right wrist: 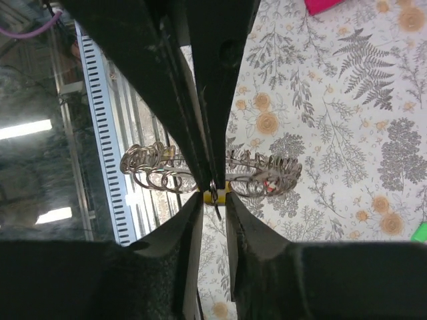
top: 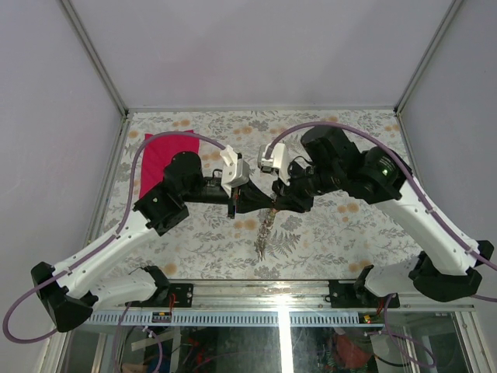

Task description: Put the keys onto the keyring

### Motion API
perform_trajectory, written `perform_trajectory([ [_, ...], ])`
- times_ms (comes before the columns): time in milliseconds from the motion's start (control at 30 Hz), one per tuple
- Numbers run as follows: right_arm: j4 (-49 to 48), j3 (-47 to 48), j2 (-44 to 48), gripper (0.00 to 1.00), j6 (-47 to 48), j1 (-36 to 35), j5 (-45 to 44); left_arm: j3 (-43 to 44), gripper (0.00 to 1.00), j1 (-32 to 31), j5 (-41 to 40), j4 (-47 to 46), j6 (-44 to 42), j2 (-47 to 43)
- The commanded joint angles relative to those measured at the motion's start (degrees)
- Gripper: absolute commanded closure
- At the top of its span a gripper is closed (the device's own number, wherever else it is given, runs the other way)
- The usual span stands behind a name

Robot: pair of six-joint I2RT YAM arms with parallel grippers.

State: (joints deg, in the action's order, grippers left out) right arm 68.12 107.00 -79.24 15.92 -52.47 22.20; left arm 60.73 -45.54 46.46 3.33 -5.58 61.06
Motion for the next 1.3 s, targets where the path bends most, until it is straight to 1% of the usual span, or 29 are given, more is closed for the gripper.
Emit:
perform_trajectory([
  [0, -14.38, -6.6, 8.63, 0.7, -3.55, -0.57, -2.78, -0.61, 1.0, 0.1, -3.71, -6.94, 4.62, -1.54],
  [100, -22.25, -12.99, 14.08, 0.62, -6.06, -0.57, -4.79, -1.67, 1.0, 0.07, -7.23, -8.12, 6.11, -2.69],
  [200, -31.17, -20.43, 19.35, 0.57, -9.74, -0.54, -7.51, -2.96, 1.0, 0.1, -9.6, -9.77, 7.06, -4.09],
  [300, -40.49, -27.58, 24.44, 0.56, -15.16, -0.57, -10.29, -3.76, 1.0, 0.1, -10.81, -11.97, 8.72, -4.35],
  [400, -51.1, -35.25, 29.07, 0.56, -22.67, -0.55, -12.4, -4.12, 1.0, 0.05, -11.99, -13.96, 10.82, -4.55],
  [533, -63.28, -46.4, 34.91, 0.56, -29.9, -0.58, -13.6, -3.22, 1.0, 0.1, -12.95, -10.39, 10.66, -4.99],
  [633, -71.97, -53.08, 37.15, 0.56, -33.02, -0.56, -13.57, -5.18, 1.0, 0.14, -13.37, -10.46, 10.82, -7.36],
  [767, -76.85, -55.76, 37.44, 0.55, -37.0, -0.57, -15.62, -6.86, 1.0, 0.76, -11.58, -11.29, 11.56, -10.45],
  [900, -78.13, -56.62, 37.47, 0.54, -40.1, -0.58, -18.54, -9.04, 1.0, 3.19, -8.84, -13.64, 13.05, -12.61],
  [967, -78.14, -56.3, 37.08, 0.53, -40.89, -0.55, -18.39, -10.27, 1.0, 4.94, -7.19, -15.0, 14.23, -13.57],
  [1133, -79.76, -53.86, 33.05, 0.5, -43.77, -0.27, -10.28, -12.26, 1.0, 10.28, -0.28, -20.26, 18.97, -13.78],
  [1200, -82.43, -53.78, 31.54, 0.47, -46.52, 0.66, -6.06, -12.81, 1.0, 11.69, 1.94, -22.8, 20.63, -13.78],
  [1267, -86.46, -54.77, 30.29, 0.46, -50.53, 3.23, -1.07, -13.23, 1.0, 12.26, 2.85, -23.95, 20.84, -14.11],
])
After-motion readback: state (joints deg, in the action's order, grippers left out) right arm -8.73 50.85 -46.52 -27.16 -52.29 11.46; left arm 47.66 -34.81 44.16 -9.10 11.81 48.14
